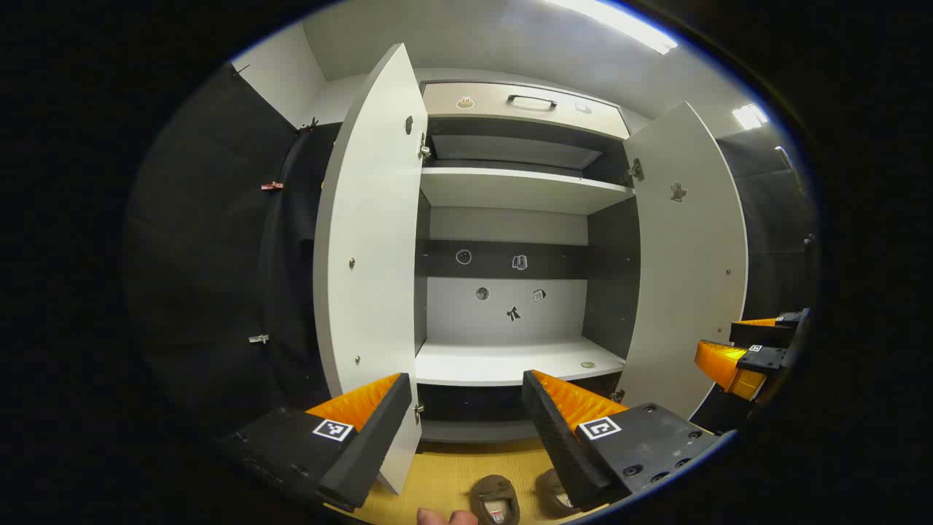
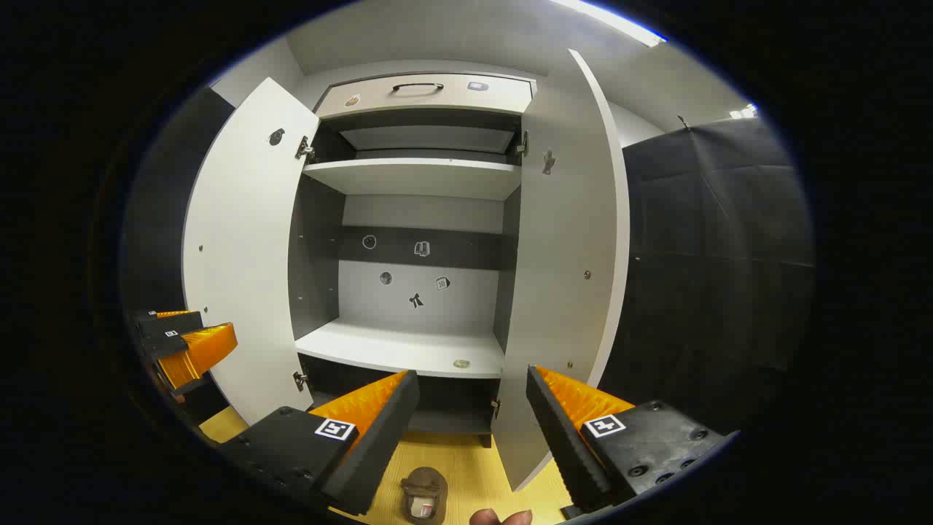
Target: Grab one shoe with the right hand and put it into the shoe cabinet, grab the other shoe with the left hand and put it into the shoe cabinet; then close the right door with the right hand and the left door with the left hand.
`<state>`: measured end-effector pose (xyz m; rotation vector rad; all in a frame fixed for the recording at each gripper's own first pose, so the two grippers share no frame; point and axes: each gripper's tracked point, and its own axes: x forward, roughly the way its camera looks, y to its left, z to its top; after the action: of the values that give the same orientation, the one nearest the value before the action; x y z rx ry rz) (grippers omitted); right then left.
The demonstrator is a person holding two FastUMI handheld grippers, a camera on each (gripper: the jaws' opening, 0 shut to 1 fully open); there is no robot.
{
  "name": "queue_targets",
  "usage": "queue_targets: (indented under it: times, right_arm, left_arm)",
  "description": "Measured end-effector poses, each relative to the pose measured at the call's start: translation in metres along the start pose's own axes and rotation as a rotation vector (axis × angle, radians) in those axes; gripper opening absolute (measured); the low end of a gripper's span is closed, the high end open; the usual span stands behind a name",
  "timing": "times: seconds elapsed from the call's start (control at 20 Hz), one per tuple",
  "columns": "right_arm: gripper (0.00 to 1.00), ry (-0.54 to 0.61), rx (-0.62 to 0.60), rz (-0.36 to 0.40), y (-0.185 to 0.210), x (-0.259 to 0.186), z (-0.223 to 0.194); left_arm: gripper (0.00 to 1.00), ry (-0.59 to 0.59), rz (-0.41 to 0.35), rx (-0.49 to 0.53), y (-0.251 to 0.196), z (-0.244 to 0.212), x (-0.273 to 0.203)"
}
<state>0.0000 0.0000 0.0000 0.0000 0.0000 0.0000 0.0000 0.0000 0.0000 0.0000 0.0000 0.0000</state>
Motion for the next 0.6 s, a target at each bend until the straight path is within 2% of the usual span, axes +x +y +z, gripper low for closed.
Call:
queue_targets:
  times: [0.15, 0.2, 0.25, 0.6]
  right_arm:
    - [0.98, -0.001, 0.000, 0.002, -0.0010, -0.0014, 0.0000]
    - [0.95, -0.002, 0.001, 0.002, -0.0006, -0.0013, 0.0005]
    - [0.98, -0.002, 0.002, 0.001, -0.0017, -0.0012, 0.0002]
    - [0.98, 0.011, 0.009, 0.004, 0.0000, -0.0044, -0.0070]
  left_arm:
    - [0.96, 0.002, -0.007, -0.007, -0.0034, -0.0012, 0.0007]
    - [0.96, 0.001, -0.006, -0.005, -0.0035, -0.0005, 0.0006]
    - [0.96, 0.001, -0.007, -0.004, -0.0039, -0.0018, 0.0001]
    - [0.96, 0.005, -0.008, -0.006, -0.0059, -0.0047, -0.0026]
